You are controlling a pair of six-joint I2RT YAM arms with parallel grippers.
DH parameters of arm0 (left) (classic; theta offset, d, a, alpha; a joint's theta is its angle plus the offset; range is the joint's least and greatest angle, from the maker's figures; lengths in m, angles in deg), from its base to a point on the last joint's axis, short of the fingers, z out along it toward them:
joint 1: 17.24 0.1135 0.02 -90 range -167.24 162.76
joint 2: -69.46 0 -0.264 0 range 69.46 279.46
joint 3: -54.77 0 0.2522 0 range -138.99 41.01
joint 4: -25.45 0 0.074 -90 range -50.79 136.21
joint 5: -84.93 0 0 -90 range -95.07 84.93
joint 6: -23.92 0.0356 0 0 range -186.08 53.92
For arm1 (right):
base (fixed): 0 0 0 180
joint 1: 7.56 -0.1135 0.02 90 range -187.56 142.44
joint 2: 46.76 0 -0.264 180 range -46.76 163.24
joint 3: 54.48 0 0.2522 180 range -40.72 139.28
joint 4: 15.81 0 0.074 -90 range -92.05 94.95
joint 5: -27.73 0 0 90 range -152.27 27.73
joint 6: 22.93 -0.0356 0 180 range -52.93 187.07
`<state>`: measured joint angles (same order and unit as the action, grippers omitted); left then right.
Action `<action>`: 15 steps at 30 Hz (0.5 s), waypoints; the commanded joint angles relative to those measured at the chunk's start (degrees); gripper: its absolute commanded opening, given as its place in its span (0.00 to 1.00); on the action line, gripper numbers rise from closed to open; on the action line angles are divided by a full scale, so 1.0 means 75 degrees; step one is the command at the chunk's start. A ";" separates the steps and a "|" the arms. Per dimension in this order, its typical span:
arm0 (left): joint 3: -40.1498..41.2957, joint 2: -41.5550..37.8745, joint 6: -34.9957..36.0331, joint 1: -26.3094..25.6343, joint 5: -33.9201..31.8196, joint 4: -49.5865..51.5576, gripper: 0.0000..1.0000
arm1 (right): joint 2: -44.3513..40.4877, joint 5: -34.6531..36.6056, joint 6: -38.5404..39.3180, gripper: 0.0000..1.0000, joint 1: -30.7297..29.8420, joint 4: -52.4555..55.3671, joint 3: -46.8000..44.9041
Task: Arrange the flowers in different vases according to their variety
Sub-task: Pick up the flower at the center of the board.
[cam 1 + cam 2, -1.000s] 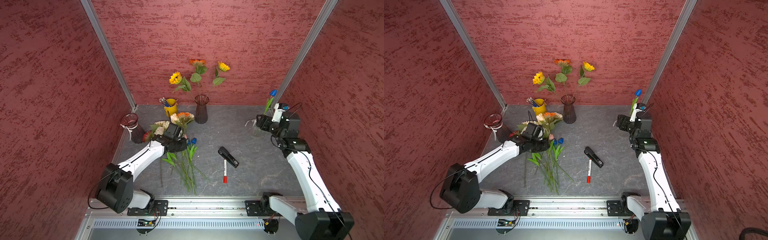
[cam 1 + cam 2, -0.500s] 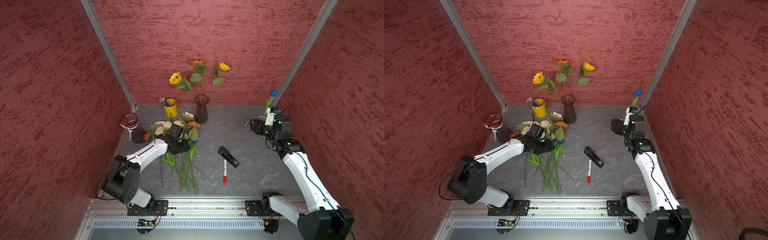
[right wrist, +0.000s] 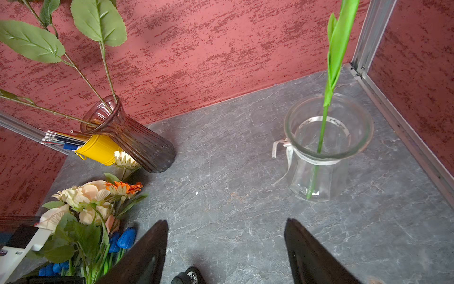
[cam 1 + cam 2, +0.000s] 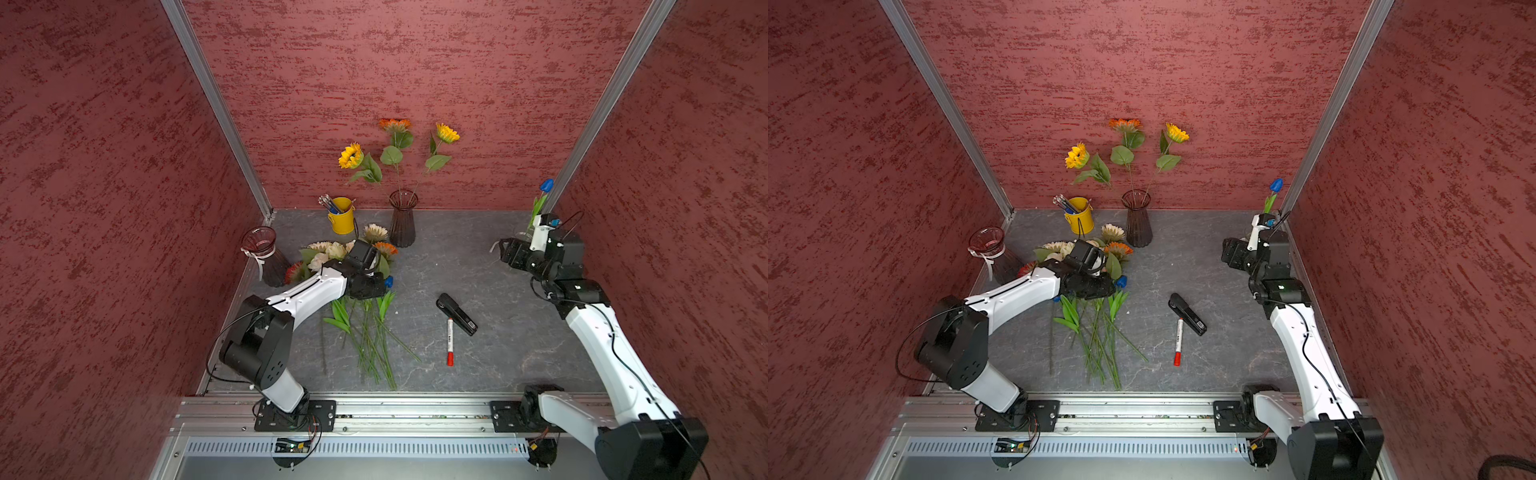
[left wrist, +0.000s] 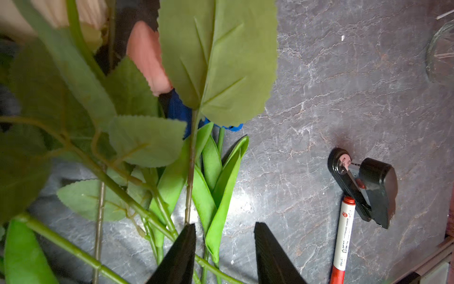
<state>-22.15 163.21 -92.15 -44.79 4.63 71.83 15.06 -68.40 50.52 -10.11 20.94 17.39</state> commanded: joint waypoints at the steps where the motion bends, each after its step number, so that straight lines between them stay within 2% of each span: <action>1: -0.0238 0.0315 0.0252 0.0031 -0.0214 0.0170 0.42 | -0.0045 0.0131 -0.0034 0.79 -0.0054 -0.0095 0.0124; 12: -0.0138 0.0946 0.0179 0.0041 -0.0217 -0.0192 0.37 | 0.0042 0.0158 -0.0032 0.79 -0.0049 -0.0080 0.0286; 15: -0.0113 0.0975 0.0170 0.0035 -0.0206 -0.0228 0.31 | 0.0054 0.0170 -0.0013 0.79 -0.0050 -0.0067 0.0341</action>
<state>-23.18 170.08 -91.03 -44.61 3.62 71.48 15.25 -68.16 50.52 -10.11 20.94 17.71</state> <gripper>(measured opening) 0.320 0.789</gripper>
